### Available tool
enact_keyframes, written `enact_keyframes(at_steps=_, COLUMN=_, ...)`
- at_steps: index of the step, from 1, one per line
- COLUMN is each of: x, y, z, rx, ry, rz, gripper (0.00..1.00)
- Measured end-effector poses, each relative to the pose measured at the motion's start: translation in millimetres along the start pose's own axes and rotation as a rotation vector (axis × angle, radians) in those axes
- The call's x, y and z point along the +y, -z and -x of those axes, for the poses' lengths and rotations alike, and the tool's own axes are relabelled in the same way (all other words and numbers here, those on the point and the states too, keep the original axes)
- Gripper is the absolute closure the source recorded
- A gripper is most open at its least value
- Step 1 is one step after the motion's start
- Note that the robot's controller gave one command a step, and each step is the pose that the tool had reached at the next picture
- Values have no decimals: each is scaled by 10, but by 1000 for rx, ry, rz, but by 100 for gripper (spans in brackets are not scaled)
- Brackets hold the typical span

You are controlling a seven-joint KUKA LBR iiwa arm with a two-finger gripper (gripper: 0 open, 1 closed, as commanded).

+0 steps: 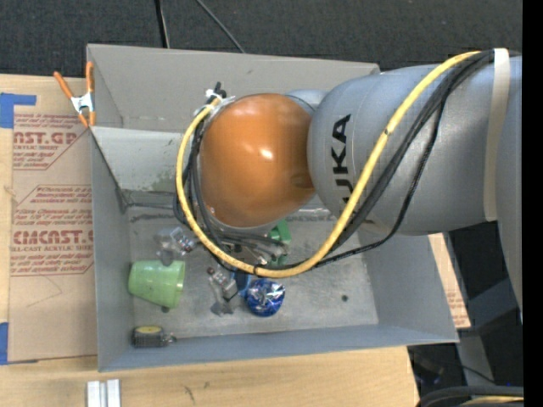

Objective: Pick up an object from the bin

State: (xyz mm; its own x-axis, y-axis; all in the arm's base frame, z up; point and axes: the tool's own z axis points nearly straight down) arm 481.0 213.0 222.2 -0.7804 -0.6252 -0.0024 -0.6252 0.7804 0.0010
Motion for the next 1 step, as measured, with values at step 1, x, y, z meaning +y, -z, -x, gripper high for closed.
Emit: enact_keyframes(at_steps=1, x=-242, y=-1121, z=375, rx=4, ry=-67, rz=1, gripper=0)
